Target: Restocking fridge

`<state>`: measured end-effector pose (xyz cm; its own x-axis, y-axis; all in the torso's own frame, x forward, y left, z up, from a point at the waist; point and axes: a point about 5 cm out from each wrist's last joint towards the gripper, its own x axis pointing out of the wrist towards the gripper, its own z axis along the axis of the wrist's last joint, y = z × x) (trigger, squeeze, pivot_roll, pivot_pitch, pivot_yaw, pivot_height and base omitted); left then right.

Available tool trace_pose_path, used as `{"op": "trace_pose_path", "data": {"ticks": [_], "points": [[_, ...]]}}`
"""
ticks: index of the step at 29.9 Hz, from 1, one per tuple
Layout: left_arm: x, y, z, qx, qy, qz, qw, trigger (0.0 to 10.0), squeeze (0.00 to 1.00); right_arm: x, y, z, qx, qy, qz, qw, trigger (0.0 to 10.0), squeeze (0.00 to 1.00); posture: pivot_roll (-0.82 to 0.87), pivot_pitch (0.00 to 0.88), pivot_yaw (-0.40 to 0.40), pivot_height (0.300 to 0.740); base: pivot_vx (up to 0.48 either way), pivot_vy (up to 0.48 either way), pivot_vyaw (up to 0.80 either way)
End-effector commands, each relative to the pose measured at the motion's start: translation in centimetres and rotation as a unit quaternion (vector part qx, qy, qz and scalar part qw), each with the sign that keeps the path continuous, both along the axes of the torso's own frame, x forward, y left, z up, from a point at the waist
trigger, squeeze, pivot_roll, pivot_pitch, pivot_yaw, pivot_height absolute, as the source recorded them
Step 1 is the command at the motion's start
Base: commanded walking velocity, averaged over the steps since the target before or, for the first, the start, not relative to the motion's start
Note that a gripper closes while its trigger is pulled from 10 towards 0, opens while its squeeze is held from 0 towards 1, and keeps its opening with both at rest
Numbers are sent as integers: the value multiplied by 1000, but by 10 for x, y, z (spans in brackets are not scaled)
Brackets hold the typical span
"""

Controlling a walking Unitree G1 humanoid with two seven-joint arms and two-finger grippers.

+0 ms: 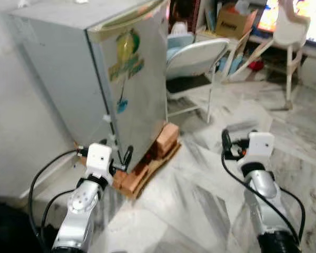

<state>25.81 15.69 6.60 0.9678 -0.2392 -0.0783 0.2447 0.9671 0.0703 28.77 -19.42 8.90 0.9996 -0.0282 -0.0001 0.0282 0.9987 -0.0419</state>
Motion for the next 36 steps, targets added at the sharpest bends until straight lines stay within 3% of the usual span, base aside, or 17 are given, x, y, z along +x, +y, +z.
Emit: {"op": "trace_pose_path", "data": {"ticks": [1,9,19,31,36], "points": [[1,5,0,1,4,9,1000,10000,0,1,5,3,-2,-7,9,1000,10000,0,39,0,-17,740,345,334,-800],[0,5,-1,6,1,16,1000,10000,0,1,4,3,-3,-8,10,1000,10000,0,38,0,-22,740,341,255,-323],[-3,2,-7,6,16,0,1000,10000,0,0,6,1,-4,-1,14,1000,10000,0,37,0,-21,740,0,0,-744],[6,17,-9,34,25,40,998,10000,0,-2,5,0,-4,0,14,1000,10000,0,30,0,-27,740,0,0,-175],[18,30,-8,45,26,50,997,10000,0,-3,6,-1,-4,4,18,1000,10000,0,25,0,-27,740,0,0,0]]}}
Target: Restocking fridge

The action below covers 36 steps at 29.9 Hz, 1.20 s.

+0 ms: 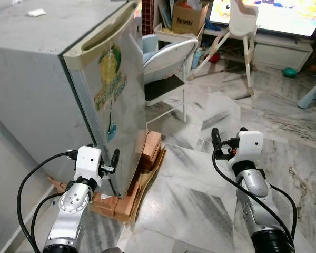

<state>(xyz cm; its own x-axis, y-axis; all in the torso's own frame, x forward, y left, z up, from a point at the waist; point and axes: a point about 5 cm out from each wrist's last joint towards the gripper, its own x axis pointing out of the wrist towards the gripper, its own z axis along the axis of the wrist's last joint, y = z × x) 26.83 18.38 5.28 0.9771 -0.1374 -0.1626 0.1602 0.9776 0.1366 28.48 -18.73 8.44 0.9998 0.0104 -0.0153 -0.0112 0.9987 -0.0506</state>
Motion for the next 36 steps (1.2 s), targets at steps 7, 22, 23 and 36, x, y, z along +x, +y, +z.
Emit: {"op": "trace_pose_path", "data": {"ticks": [7,22,23,36], "points": [[31,9,13,19,-19,19,999,10000,0,-5,0,2,2,2,1,1000,10000,0,11,0,-34,740,0,0,0],[59,18,23,30,-27,60,997,10000,0,-19,-7,-2,-5,19,-1,1000,10000,0,-22,0,-24,740,0,0,0],[59,19,23,30,-27,61,997,10000,0,-19,-7,-3,-4,21,0,1000,10000,0,-22,0,-23,740,0,0,0],[86,-38,50,29,-62,-68,995,10000,0,-26,-6,-37,-24,139,17,990,10000,0,-3,0,-32,740,0,0,0]]}}
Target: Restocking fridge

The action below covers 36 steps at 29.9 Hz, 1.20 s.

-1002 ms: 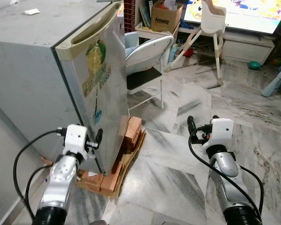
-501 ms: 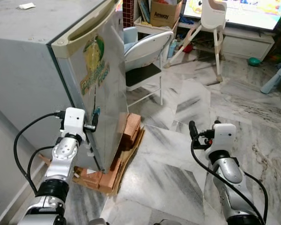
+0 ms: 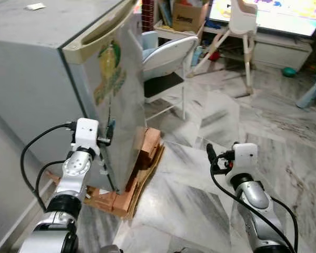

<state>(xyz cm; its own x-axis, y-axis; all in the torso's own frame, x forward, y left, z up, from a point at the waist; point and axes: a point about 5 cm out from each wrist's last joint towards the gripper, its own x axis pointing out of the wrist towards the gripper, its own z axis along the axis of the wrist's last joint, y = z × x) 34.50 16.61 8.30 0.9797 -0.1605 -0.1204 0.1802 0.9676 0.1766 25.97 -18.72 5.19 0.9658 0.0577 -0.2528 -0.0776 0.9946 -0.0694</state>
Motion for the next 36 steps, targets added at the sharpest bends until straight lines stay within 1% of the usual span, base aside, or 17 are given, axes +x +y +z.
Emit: {"op": "trace_pose_path", "data": {"ticks": [1,2,3,4,5,7,8,10,11,14,18,19,23,26,30,33,36], "points": [[12,-33,24,19,-44,-83,995,10000,0,-2,-7,-8,-13,31,-9,999,10000,0,-7,0,-29,740,0,0,0],[12,-33,24,19,-44,-83,995,10000,0,-2,-7,-8,-13,31,-9,999,10000,0,-7,0,-29,740,0,0,0],[13,-46,29,25,-54,-114,992,10000,0,-3,-7,-10,-17,40,-8,999,10000,0,-14,0,-23,740,0,0,0],[9,-83,37,25,-71,-195,978,10000,0,-8,-7,-16,-26,61,4,998,10000,0,-18,0,-18,740,0,0,0],[9,-83,37,25,-71,-195,978,10000,0,-8,-7,-16,-26,61,4,998,10000,0,-18,0,-18,740,0,0,0],[-4,-124,43,20,-89,-284,955,10000,0,-13,-8,-22,-31,82,5,996,10000,0,-21,0,-15,740,0,0,0],[-4,-124,43,20,-89,-284,955,10000,0,-13,-8,-22,-31,82,5,996,10000,0,-21,0,-15,740,0,0,0],[-23,-158,44,2,-94,-360,928,10000,0,-19,-9,-28,-35,103,0,994,10000,0,-31,0,-11,740,0,0,0],[-23,-158,44,2,-94,-360,928,10000,0,-19,-9,-28,-35,103,0,994,10000,0,-31,0,-11,740,0,0,0],[-34,-175,45,-24,-87,-402,911,10000,0,-23,-10,-32,-34,116,-2,993,10000,0,-31,0,-10,740,0,0,0],[-12,-136,38,-31,-59,-325,943,10000,0,-22,-7,-32,-29,118,3,993,10000,0,-15,0,-14,740,0,0,0],[-7,-119,36,-30,-54,-296,953,10000,0,-20,-6,-30,-26,110,5,994,10000,0,-10,0,-14,740,0,0,0],[-4,-84,30,-30,-43,-248,967,10000,0,-14,-1,-24,-14,90,5,996,10000,0,4,0,-13,740,0,-66,0],[-11,-48,21,-34,-35,-193,980,10000,0,-6,4,-11,6,43,-3,999,10000,0,24,0,-8,740,0,-382,0],[-24,-32,29,-8,-62,-173,983,10000,0,-2,5,1,7,10,-4,1000,10000,0,44,0,-8,740,0,-452,0],[-49,-16,42,14,-83,-184,979,10000,0,1,8,10,6,-15,6,1000,10000,0,59,1,-14,740,0,-451,0],[-64,2,43,8,-78,-141,987,10000,0,3,8,12,0,-22,9,1000,10000,0,66,11,-20,740,0,-437,0]]}}
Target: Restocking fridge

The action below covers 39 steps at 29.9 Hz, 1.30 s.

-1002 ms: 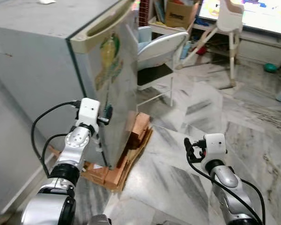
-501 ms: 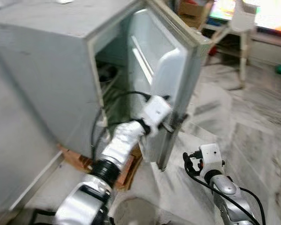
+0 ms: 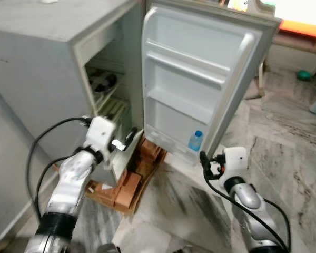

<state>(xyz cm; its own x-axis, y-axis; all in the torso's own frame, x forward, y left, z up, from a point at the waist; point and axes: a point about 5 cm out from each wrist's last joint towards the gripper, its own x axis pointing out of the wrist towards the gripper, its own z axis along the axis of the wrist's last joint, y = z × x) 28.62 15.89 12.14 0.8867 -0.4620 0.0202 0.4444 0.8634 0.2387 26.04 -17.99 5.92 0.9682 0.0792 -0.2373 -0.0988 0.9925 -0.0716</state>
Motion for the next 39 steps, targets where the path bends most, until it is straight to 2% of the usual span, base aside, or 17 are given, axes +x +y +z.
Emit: {"op": "trace_pose_path", "data": {"ticks": [1,7,13,20,21,24,31,39], "points": [[-9,12,4,-6,2,29,1000,10000,0,3,1,5,1,-16,-5,1000,10000,0,66,12,-24,740,0,-428,0],[-27,23,-17,-21,36,102,994,10000,0,5,10,9,9,-25,3,1000,10000,0,63,0,-44,740,151,-395,-83],[-34,16,-27,-17,55,106,993,10000,0,5,13,10,9,-31,8,999,10000,0,56,0,-52,740,369,-301,-800],[-26,18,-26,-2,58,123,991,10000,0,10,11,15,8,-44,1,999,10000,0,54,0,-42,740,427,-35,-800],[-20,21,-24,9,52,141,989,10000,0,13,11,18,7,-51,0,999,10000,0,55,0,-45,740,446,0,-800],[-18,20,-20,3,44,143,989,10000,0,17,13,22,8,-60,5,998,10000,0,43,0,-48,740,453,0,-800],[-22,17,-27,4,50,147,988,10000,0,18,12,33,18,-90,2,996,10000,0,35,0,-43,740,468,0,-800],[-17,16,-25,-5,44,152,987,10000,0,17,14,43,21,-120,-1,993,10000,0,19,0,-33,740,480,0,-800]]}}
